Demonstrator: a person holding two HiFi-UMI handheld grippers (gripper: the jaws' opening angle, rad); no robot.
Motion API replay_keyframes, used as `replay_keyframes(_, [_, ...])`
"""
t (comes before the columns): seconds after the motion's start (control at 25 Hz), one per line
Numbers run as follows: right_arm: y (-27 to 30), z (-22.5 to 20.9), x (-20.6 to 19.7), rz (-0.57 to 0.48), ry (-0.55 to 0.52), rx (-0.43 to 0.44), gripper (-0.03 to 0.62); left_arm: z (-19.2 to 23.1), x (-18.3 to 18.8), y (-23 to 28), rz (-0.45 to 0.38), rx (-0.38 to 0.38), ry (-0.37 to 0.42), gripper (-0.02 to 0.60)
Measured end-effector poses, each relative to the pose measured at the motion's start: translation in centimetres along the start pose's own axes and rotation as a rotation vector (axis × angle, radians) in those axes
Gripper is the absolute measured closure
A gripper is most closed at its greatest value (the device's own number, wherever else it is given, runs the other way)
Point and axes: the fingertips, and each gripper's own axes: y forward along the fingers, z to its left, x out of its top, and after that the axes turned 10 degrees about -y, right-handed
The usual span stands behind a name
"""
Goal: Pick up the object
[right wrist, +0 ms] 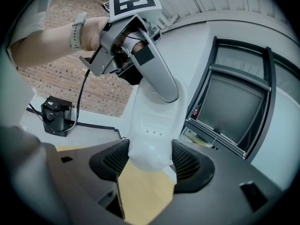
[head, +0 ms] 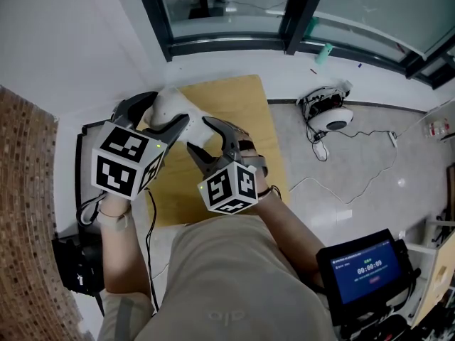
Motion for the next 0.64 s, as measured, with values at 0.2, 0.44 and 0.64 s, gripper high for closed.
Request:
replay_keyframes(0.2, [-0.06, -0.05, -0.08, 0.002, 0.002, -0.003, 0.306, -0.18, 0.15, 0.02, 0.0, -0.005, 0.002, 0.267])
replay_keyframes(0.44, [-0.17, -0.18, -0.33, 0.004, -0.001, -0.008, 0.306, -0.45, 0.29, 0.16, -0.002, -0.014, 0.001, 0.267])
replay_keyframes(0.64, [-0.28, -0.3, -0.45, 0.004, -0.004, -0.013, 0.306, -0.65, 0.46, 0.18, -0.008, -0.018, -0.001, 0.267])
